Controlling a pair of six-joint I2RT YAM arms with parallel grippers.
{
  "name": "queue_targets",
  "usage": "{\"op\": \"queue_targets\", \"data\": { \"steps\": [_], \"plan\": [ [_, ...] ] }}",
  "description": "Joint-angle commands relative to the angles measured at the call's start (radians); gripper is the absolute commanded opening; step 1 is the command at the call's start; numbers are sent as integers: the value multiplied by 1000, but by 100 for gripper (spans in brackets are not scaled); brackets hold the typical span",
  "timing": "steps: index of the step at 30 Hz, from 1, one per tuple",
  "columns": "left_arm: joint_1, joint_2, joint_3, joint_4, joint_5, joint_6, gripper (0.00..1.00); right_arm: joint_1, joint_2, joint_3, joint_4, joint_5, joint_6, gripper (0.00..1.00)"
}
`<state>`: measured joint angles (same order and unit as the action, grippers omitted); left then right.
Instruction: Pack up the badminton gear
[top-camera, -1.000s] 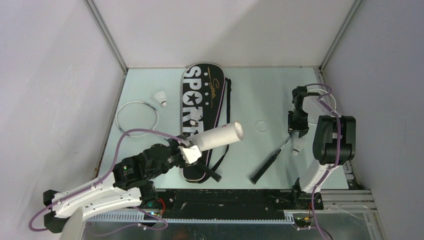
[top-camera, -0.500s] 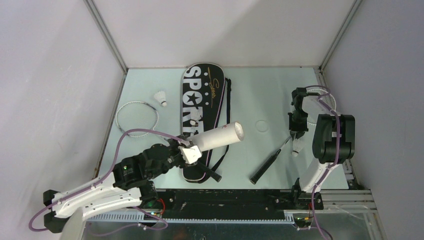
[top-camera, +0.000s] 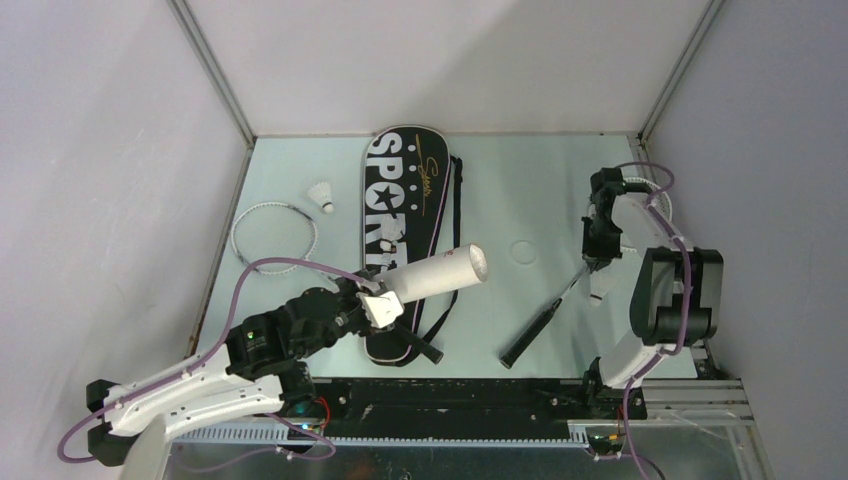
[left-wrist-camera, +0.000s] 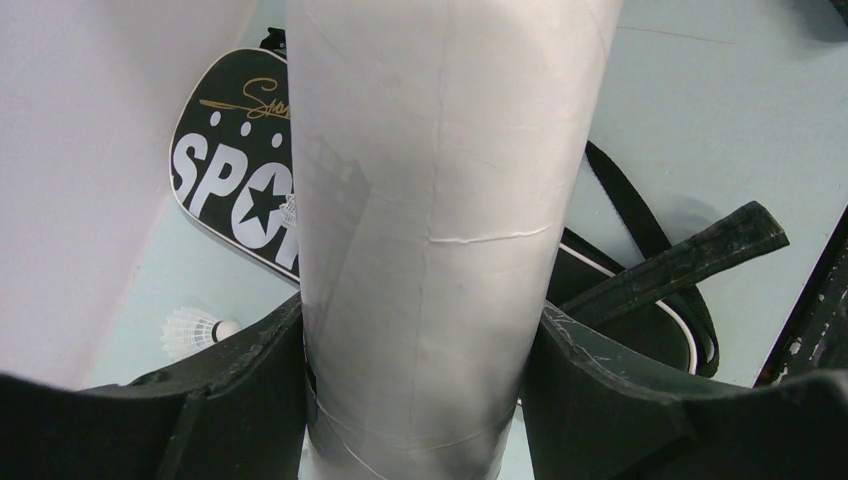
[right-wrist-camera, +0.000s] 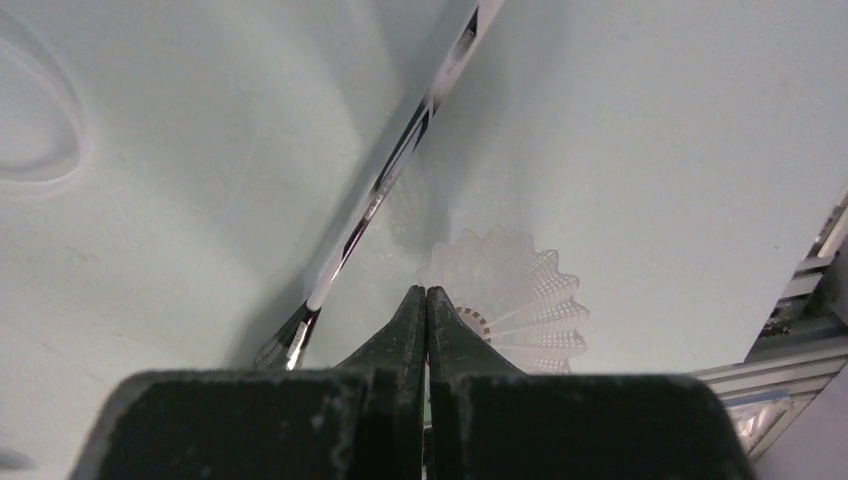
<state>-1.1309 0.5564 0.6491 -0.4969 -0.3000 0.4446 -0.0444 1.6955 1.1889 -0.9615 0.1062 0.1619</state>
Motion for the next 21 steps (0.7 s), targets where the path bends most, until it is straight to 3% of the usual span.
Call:
{"op": "queue_targets", "data": {
  "steps": [1, 7, 12, 17, 21],
  "plan": [
    [1, -6, 2, 48, 3, 6, 45, -5, -115, 64, -47, 25, 39, 0],
    [1, -5, 1, 52, -12, 3, 45, -5, -262, 116, -50, -21, 81, 0],
    [1, -7, 0, 59, -22, 0, 45, -2, -431, 115, 29, -156, 138, 0],
    [1, -1, 0, 62, -23, -2, 44, 29, -622, 39, 225, -273, 234, 0],
    [1, 1, 0, 63, -28, -5, 44, 64, -789, -95, 472, -458, 371, 0]
  ]
}}
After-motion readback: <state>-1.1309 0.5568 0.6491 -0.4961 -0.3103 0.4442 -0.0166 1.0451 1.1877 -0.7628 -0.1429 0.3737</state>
